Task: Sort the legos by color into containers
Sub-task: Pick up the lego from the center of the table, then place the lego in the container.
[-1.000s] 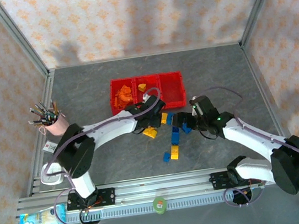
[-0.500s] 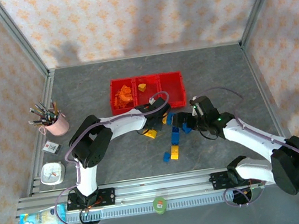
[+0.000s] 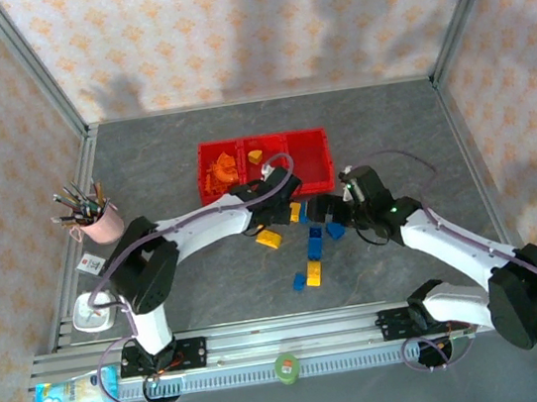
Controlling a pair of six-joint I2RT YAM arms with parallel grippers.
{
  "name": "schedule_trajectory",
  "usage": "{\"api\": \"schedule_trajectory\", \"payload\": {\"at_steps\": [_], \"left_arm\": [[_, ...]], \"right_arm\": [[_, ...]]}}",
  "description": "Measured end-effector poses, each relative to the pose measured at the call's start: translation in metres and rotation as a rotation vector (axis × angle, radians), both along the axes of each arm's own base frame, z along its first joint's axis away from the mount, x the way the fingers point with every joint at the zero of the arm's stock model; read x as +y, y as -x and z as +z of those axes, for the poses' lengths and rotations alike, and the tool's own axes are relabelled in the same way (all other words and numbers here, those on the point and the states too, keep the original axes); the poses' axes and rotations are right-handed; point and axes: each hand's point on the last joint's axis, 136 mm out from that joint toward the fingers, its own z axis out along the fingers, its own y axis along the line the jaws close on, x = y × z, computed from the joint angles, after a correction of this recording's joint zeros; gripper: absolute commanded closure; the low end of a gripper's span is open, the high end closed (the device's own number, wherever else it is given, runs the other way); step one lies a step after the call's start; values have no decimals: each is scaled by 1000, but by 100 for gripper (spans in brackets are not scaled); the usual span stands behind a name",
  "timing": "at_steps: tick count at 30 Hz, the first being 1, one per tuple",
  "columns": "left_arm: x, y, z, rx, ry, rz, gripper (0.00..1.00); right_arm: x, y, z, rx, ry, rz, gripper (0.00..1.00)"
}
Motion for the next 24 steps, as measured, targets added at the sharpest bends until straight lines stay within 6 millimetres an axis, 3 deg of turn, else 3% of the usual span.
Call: {"api": "schedule_trajectory", "payload": {"at_steps": [6,10,13,18,24], "left_arm": [[5,-43,66,-123,129,133,67],[18,-83,87,-174,176,237,68],[20,-112,82,-191,169,290,67],[14,-146,42,-154,127,323,67],[10,-174,16,-135,97,344,53]], "right_arm": [[3,-18,20,-39,-30,-28,0],[2,-28,25,-54,-44,-53,0],[3,-35,25,-55,-49,-67,0],[2,-39,24,-55,-49,-79,0],[1,-41,25,-61,-52,-85,0]]}}
